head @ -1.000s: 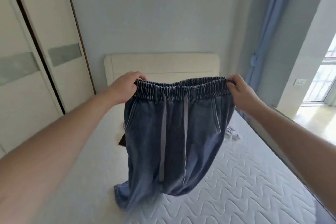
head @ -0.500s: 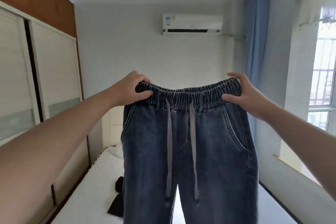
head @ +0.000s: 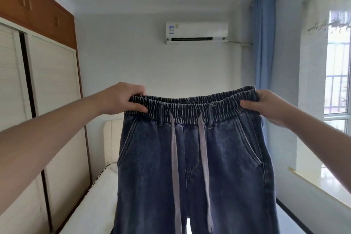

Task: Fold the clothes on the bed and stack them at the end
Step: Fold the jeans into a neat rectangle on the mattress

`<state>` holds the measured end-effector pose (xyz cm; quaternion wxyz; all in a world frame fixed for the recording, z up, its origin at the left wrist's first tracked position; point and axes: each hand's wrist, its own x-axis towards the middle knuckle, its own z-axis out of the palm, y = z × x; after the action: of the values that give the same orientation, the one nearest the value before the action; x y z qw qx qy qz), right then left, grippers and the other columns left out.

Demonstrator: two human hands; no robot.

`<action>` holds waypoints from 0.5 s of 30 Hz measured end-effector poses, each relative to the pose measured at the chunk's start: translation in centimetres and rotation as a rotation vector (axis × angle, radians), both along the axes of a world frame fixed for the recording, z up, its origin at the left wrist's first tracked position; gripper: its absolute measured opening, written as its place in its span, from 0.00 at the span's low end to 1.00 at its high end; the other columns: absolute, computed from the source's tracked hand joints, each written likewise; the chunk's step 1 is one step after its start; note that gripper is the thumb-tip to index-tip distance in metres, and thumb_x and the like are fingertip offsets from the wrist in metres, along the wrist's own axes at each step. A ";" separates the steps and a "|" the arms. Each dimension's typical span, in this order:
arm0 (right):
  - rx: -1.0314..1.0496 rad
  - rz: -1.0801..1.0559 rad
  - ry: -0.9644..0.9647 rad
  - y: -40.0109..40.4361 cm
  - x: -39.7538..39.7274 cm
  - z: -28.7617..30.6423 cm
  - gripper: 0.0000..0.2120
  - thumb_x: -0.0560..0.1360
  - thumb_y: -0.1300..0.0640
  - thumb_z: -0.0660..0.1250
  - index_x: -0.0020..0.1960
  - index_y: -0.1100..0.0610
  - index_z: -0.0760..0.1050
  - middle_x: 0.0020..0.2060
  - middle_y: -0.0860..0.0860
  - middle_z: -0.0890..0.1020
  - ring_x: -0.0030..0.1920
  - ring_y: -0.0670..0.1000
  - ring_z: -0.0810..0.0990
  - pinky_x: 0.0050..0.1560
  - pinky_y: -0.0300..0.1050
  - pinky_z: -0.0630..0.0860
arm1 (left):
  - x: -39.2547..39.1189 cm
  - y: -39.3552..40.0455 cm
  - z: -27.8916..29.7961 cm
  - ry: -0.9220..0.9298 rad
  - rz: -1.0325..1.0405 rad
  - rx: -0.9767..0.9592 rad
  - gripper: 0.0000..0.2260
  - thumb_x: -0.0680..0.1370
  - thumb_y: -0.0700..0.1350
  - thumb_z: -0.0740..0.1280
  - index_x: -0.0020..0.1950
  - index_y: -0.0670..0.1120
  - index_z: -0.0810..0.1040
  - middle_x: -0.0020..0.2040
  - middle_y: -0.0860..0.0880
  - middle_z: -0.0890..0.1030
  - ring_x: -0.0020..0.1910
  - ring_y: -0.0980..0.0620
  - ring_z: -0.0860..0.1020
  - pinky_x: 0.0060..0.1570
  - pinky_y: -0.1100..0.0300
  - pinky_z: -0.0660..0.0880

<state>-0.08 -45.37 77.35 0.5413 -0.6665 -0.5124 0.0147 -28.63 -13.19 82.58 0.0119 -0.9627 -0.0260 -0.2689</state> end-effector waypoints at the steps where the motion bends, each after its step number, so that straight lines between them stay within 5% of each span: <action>1: 0.014 0.048 0.049 0.0 0.3 0.0 0.06 0.69 0.51 0.70 0.39 0.52 0.85 0.39 0.53 0.86 0.41 0.51 0.86 0.42 0.39 0.80 | 0.1 -0.1 0.1 0.008 0.023 0.010 0.17 0.66 0.69 0.68 0.40 0.58 0.70 0.34 0.61 0.77 0.34 0.62 0.73 0.33 0.63 0.63; 6: 0.100 0.114 0.276 0.3 1.9 -0.9 0.20 0.72 0.46 0.67 0.49 0.64 0.78 0.40 0.59 0.85 0.40 0.55 0.85 0.40 0.45 0.82 | 1.7 -0.6 0.3 -0.142 0.063 -0.033 0.22 0.63 0.70 0.70 0.37 0.53 0.71 0.25 0.53 0.67 0.24 0.58 0.65 0.27 0.64 0.60; 8: 0.133 0.125 0.324 0.4 2.5 -1.2 0.22 0.72 0.43 0.67 0.50 0.63 0.78 0.41 0.59 0.85 0.40 0.56 0.85 0.39 0.46 0.82 | 2.3 -0.9 0.4 -0.173 0.060 -0.023 0.22 0.64 0.71 0.69 0.38 0.53 0.73 0.27 0.52 0.71 0.26 0.56 0.68 0.27 0.65 0.62; 13: 0.199 0.185 0.505 1.0 3.6 -2.4 0.24 0.70 0.42 0.69 0.52 0.63 0.78 0.41 0.59 0.85 0.40 0.56 0.85 0.40 0.48 0.82 | 3.2 -1.8 0.1 -0.077 0.022 -0.160 0.17 0.67 0.68 0.68 0.51 0.62 0.83 0.44 0.69 0.82 0.46 0.69 0.79 0.47 0.70 0.70; 15: 0.201 0.097 0.556 1.4 3.7 -3.1 0.30 0.67 0.38 0.71 0.56 0.62 0.77 0.41 0.58 0.85 0.41 0.57 0.85 0.43 0.51 0.82 | 3.7 -2.1 -0.3 -0.053 0.000 -0.186 0.13 0.70 0.65 0.68 0.49 0.61 0.83 0.45 0.67 0.83 0.46 0.67 0.80 0.46 0.68 0.71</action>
<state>3.66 -43.93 74.22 0.7227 -0.5548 -0.3747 0.1718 -24.91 -15.29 82.26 -0.0785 -0.9522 -0.0512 -0.2908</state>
